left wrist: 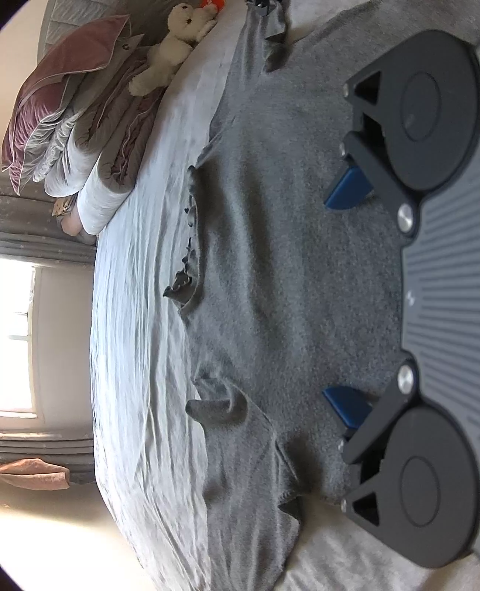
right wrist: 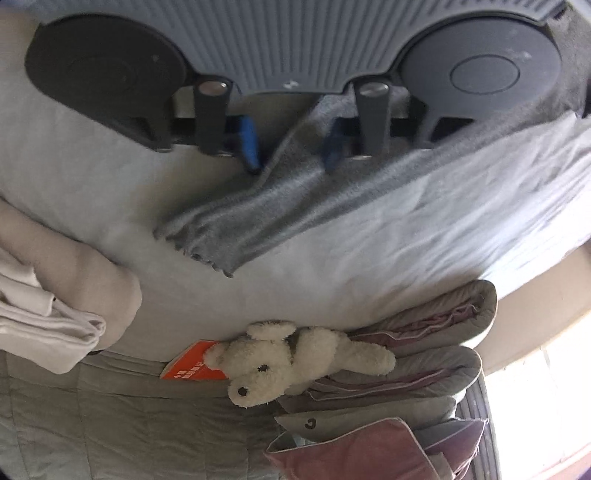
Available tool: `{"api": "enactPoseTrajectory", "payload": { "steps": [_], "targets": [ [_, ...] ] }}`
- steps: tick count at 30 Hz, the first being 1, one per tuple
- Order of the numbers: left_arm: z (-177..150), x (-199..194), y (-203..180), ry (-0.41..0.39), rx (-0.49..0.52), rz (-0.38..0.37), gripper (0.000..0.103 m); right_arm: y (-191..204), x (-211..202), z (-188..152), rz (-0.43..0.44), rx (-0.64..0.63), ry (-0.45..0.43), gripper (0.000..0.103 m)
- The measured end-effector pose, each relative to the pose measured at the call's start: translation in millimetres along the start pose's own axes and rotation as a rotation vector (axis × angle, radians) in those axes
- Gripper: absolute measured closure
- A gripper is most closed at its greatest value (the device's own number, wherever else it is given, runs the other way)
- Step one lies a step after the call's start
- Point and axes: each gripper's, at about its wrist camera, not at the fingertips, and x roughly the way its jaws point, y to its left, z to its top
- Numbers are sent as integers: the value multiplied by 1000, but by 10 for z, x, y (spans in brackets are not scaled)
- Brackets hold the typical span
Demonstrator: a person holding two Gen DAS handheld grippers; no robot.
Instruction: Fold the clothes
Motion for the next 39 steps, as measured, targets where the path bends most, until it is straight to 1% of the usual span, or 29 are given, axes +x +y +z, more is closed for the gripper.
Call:
{"api": "enactPoseTrajectory", "payload": {
  "steps": [1,4,6,7,9,11,12,13,14,16,17,20,22,23,25,27,29,31,33,35,36,37,39],
  "targets": [
    [3,0,8,2,-2,-5,1,0,-8,9,3,3,-3,94],
    [8,-10,35,7,-7,-17,1,38,-58,33,18,-5,-18,95],
    [12,-16,45,9,-12,-18,1,89,-61,47,15,-39,1,95],
    [14,-19,49,10,-15,-18,1,97,-69,45,12,-42,16,87],
    [28,-19,59,11,-29,-20,1,103,-90,38,4,-43,48,86],
    [58,-12,63,10,-43,-26,1,109,-111,31,-3,-43,79,71],
    [82,-5,64,7,-48,-35,1,117,-161,39,-6,-43,85,61],
    [109,4,65,3,-54,-44,1,133,-215,52,-8,-44,83,58],
    [138,10,63,-5,-61,-53,1,160,-274,70,-6,-50,78,58],
    [192,27,47,-24,-71,-68,1,269,-381,118,21,-75,69,54],
    [213,39,33,-32,-70,-74,1,336,-423,143,44,-90,65,53],
    [246,97,-17,-43,-59,-80,1,694,-442,196,194,-180,83,46],
    [226,167,-41,-24,-48,-70,1,952,-420,218,306,-240,106,32],
    [212,203,-48,-11,-44,-64,1,1090,-387,220,368,-268,124,30],
    [188,235,-76,-10,-18,-46,1,1406,-276,193,498,-332,177,28],
    [174,241,-108,-13,12,-30,1,1730,-155,149,602,-409,223,28],
    [164,245,-136,-13,34,-19,1,2040,-50,104,663,-495,236,28],
    [154,250,-156,-13,50,-11,1,2327,64,49,697,-580,253,28],
    [147,251,-165,-13,57,-6,1,2546,161,-18,724,-643,291,31],
    [144,250,-163,-13,58,-5,1,2700,219,-100,752,-697,321,38],
    [145,253,-164,-13,58,-5,1,2754,204,-168,758,-731,332,48],
    [145,254,-165,-13,58,-4,1,2803,180,-241,762,-767,341,71],
    [145,253,-171,-13,61,-2,1,2859,150,-301,740,-800,308,100]
  ]
}}
